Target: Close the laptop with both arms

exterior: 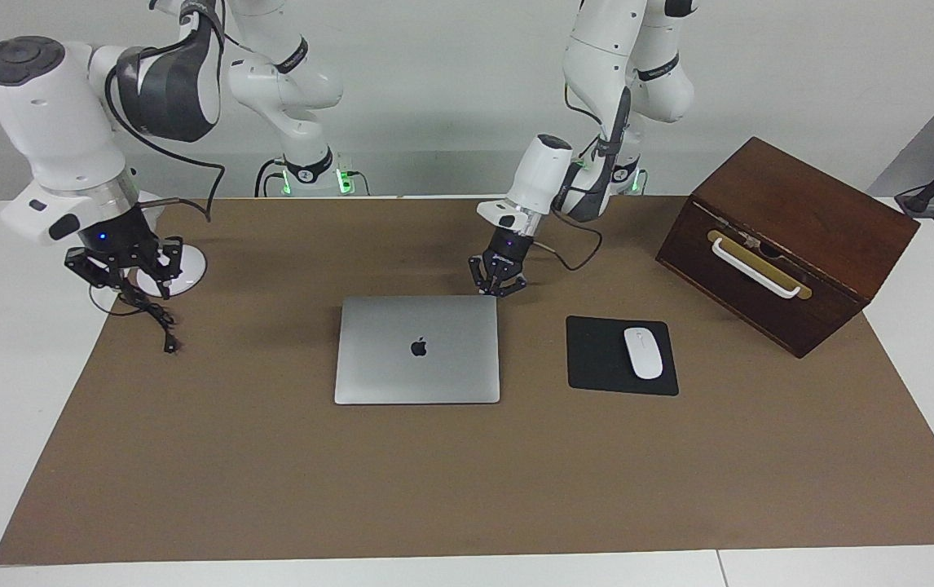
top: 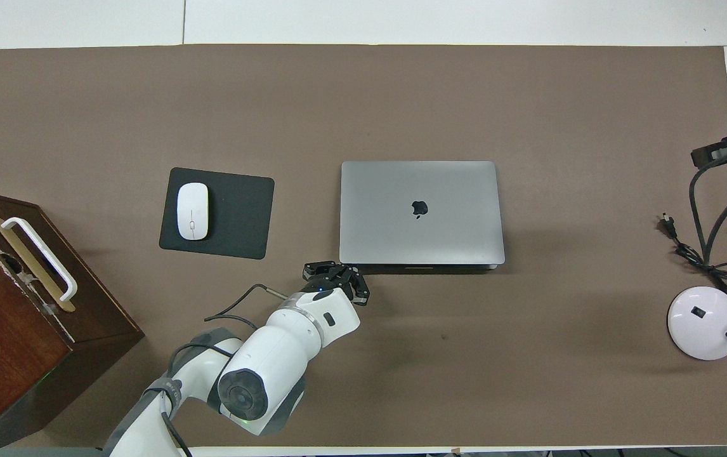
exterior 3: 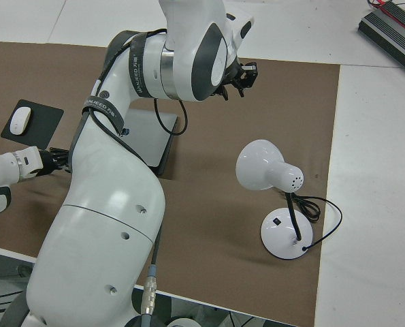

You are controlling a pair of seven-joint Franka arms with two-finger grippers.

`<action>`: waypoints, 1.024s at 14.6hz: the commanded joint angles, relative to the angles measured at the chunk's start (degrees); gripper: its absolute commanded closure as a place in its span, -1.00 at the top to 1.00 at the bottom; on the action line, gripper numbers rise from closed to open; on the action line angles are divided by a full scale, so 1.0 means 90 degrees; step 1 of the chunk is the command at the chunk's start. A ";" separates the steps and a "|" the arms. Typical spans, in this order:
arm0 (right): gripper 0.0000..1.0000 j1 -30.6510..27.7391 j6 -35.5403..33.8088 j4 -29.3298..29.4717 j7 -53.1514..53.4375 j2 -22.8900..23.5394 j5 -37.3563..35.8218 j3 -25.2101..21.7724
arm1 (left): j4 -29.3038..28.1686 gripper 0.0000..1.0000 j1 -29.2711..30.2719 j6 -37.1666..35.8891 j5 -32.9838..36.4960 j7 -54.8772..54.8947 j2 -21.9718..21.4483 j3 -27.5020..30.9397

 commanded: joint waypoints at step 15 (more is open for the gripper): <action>1.00 -0.0027 -0.2364 -0.0092 0.1200 -0.1287 0.0549 0.0051 | 0.0828 -1.00 0.0588 -0.7018 -0.0094 -0.0067 -0.2797 0.0038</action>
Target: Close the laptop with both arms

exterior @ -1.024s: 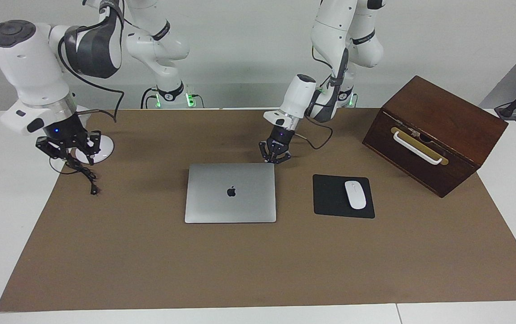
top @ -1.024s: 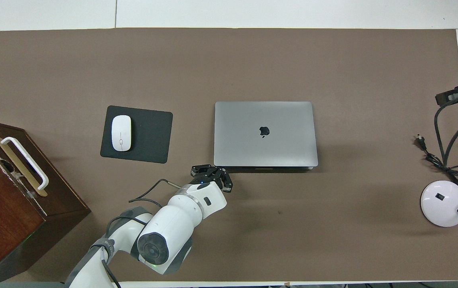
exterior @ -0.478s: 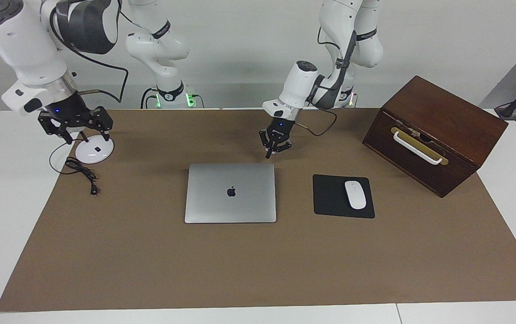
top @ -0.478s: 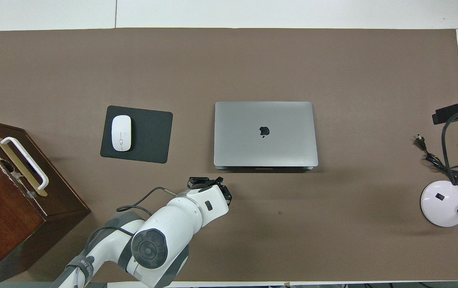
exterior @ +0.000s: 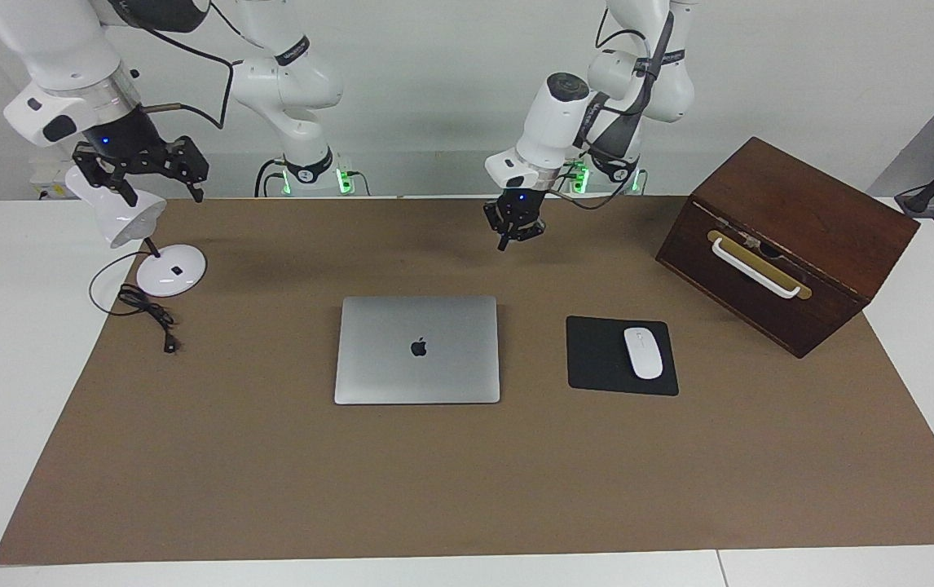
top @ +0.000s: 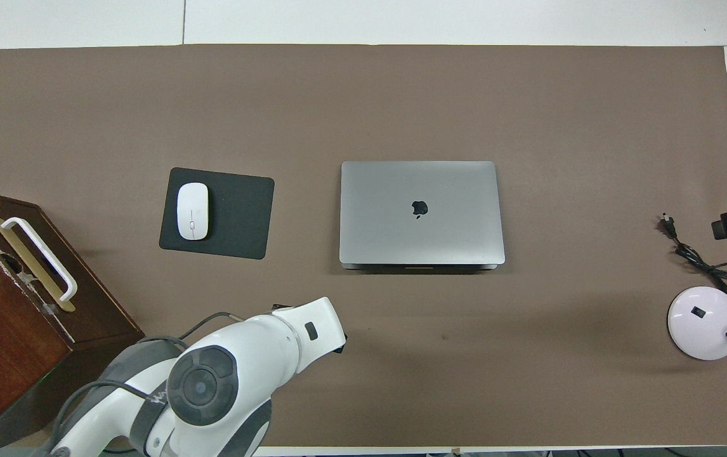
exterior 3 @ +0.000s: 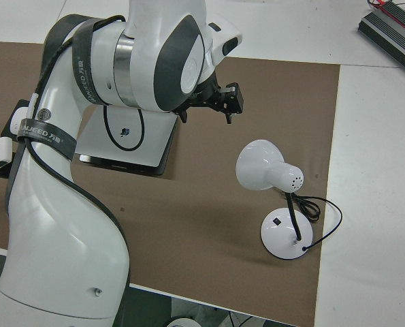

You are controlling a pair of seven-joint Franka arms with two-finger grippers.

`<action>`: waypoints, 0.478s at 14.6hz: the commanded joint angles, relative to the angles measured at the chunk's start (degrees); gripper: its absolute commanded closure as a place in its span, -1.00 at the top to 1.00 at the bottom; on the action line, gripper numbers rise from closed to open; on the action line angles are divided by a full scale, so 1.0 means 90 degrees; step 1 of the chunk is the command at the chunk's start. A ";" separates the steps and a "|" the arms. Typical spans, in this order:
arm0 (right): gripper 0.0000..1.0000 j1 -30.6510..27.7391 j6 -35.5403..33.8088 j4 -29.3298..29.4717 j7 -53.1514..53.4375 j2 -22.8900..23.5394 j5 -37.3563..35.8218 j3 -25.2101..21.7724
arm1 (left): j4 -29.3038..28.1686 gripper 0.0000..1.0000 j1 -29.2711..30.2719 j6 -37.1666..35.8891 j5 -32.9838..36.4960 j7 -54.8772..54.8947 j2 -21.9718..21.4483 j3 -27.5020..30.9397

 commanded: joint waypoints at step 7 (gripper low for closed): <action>1.00 -0.0047 0.0395 -0.0426 0.0160 -0.0143 0.0073 -0.0005 | 0.1607 -1.00 0.1241 -0.3603 0.0715 0.0065 -0.0421 -0.0009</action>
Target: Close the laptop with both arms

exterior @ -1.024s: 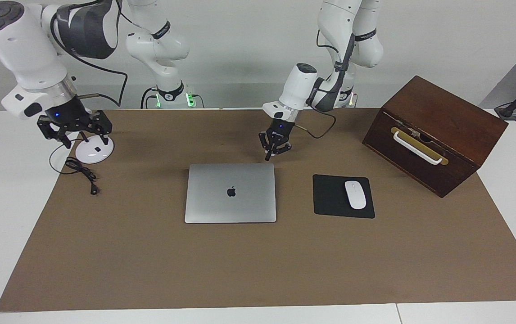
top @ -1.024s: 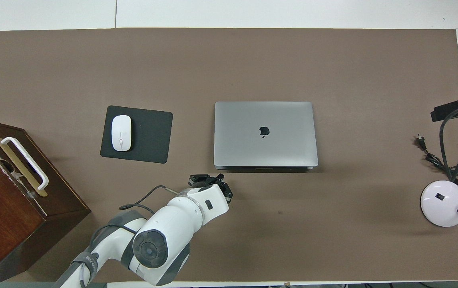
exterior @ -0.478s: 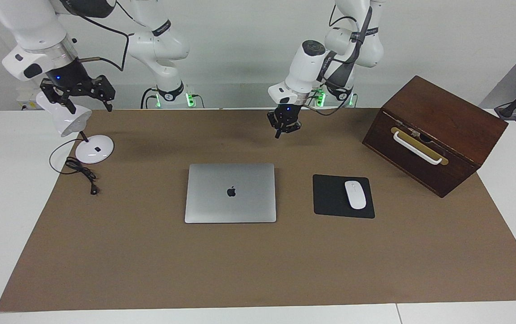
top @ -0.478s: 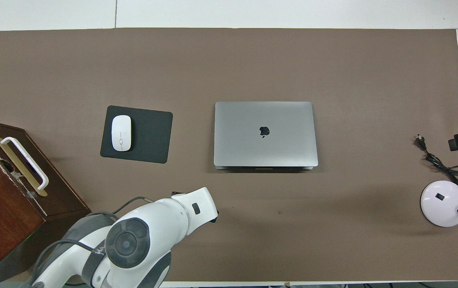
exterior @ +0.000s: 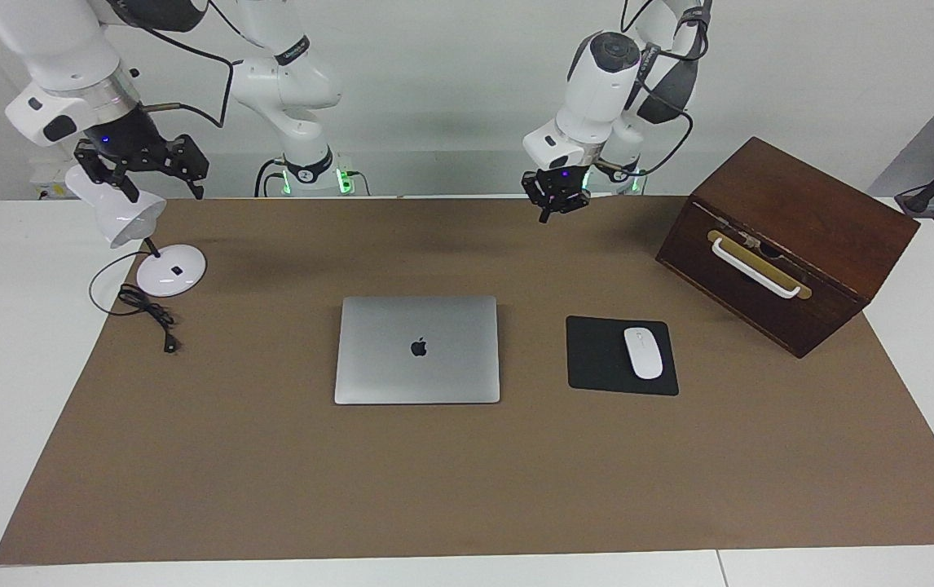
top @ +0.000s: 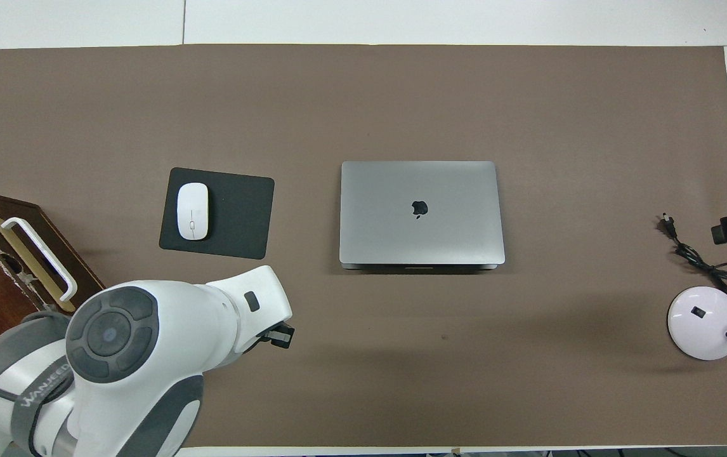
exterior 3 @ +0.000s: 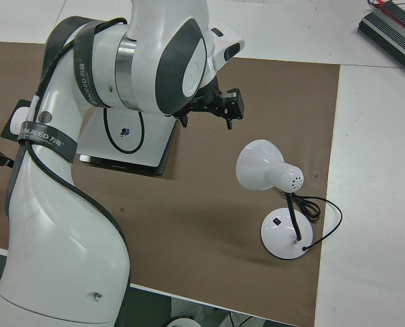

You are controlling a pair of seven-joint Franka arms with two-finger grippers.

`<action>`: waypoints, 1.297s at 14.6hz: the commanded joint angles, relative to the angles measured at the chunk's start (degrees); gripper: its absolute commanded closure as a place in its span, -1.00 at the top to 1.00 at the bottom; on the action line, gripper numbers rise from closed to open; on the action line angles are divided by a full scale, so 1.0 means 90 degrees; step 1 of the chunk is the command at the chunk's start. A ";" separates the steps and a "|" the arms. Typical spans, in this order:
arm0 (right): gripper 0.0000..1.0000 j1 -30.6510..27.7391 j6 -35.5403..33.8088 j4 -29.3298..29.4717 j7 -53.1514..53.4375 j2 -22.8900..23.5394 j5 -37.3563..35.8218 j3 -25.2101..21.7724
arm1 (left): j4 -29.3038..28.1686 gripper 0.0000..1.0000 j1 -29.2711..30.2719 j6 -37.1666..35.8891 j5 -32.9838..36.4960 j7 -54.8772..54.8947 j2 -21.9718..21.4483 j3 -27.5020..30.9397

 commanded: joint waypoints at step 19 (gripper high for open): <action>1.00 -0.0011 0.0441 -0.0402 0.0107 -0.0093 0.0074 0.0017 | 0.2044 1.00 0.3255 -0.1590 0.0894 0.0096 0.0417 -0.0020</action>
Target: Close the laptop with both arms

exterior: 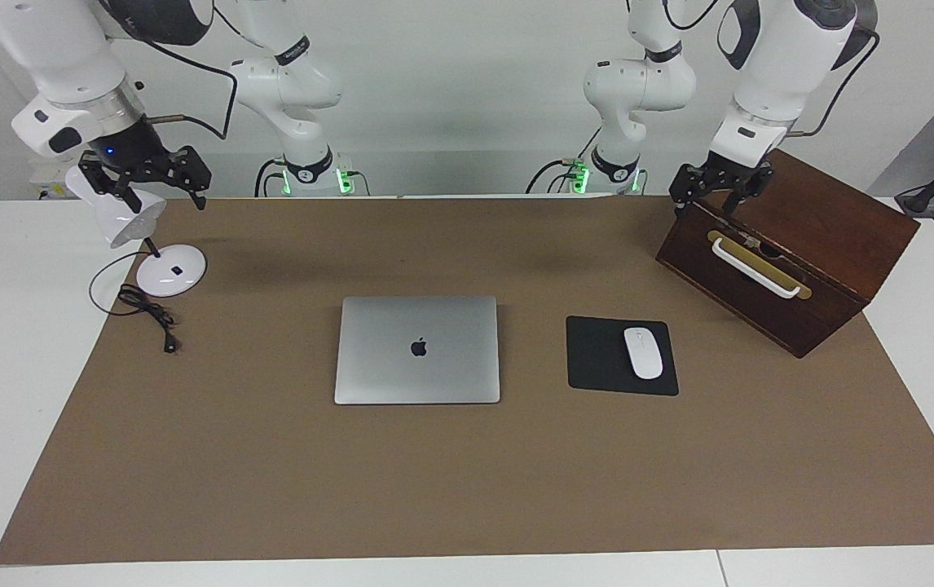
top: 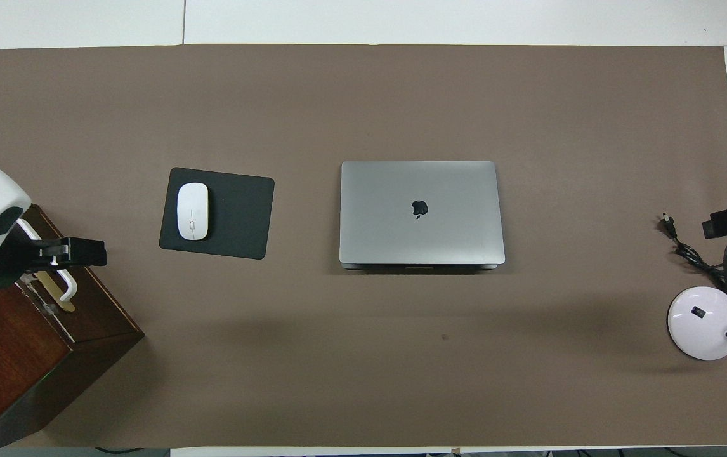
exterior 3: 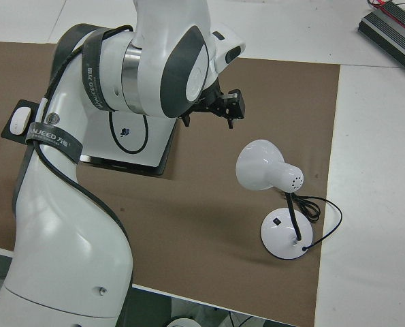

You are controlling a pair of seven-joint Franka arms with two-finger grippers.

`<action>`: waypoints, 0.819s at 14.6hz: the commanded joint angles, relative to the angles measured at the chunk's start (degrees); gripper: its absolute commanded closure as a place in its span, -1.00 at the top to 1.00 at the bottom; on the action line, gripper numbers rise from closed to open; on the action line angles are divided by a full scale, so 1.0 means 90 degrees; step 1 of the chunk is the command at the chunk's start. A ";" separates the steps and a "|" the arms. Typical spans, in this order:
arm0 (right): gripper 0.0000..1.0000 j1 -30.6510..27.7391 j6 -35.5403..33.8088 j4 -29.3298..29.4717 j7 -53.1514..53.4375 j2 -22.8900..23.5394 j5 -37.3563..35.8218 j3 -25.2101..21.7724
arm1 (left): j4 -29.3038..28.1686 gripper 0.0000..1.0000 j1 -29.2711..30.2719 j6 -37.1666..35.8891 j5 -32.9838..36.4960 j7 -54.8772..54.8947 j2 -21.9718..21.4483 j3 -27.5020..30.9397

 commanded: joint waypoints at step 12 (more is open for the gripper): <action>1.00 -0.0007 0.0170 -0.0233 0.0117 -0.0115 0.0073 0.0015 | 0.1848 1.00 0.0321 -0.0955 0.0063 0.0037 0.1235 -0.0055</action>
